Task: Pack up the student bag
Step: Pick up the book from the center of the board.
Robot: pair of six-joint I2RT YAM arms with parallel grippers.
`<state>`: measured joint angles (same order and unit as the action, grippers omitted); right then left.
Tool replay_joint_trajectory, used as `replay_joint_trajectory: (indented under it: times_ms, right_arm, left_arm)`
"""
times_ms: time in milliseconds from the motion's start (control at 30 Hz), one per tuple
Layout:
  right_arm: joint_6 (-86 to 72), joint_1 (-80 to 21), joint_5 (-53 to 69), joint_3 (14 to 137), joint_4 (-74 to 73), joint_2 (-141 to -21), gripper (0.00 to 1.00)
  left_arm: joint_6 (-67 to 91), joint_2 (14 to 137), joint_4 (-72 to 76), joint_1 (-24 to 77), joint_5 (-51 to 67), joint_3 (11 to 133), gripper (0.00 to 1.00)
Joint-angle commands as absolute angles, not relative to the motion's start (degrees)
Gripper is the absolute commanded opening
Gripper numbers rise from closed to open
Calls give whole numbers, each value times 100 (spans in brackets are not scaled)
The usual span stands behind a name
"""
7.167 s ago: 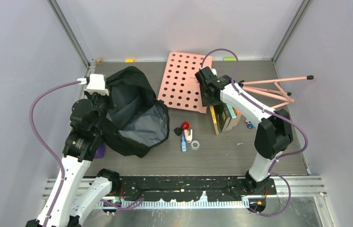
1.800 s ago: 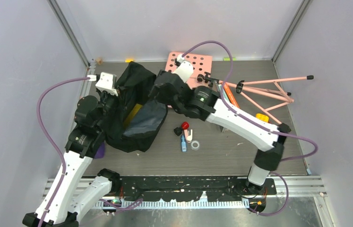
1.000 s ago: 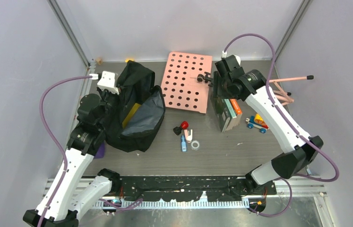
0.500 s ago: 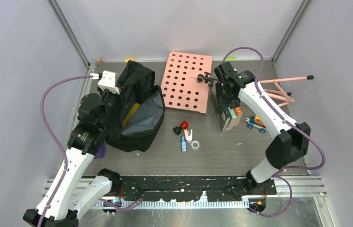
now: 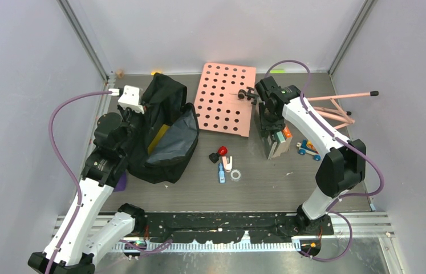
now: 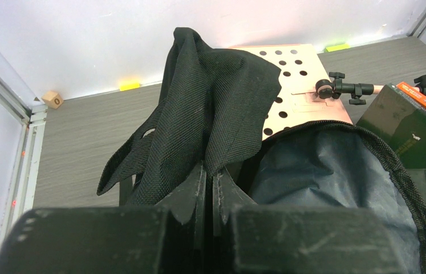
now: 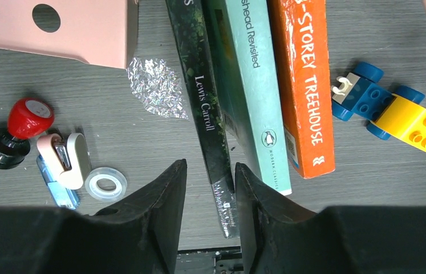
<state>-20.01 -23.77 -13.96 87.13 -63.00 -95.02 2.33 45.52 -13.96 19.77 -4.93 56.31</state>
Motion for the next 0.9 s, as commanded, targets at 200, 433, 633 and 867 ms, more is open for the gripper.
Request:
replay_joint_trajectory:
  times_ms: [200, 433, 633, 867]
  right_arm:
    - [-1907, -2355, -1312, 8844, -6051, -9770, 38]
    - [-1849, -2356, -1373, 9077, -5909, -10102, 33]
    - [-1813, -2363, -1426, 9217, -5877, -10290, 17]
    - [-1873, -2382, -1350, 9290, -6102, -10111, 1]
  left_arm:
    - [150, 4529, -1400, 1978, -562, 5603, 0]
    - [140, 4518, -1395, 1978, -581, 5599, 0]
    - [125, 4505, -1398, 1978, -588, 5598, 0]
    - [79, 4448, -1397, 1978, -657, 5590, 0]
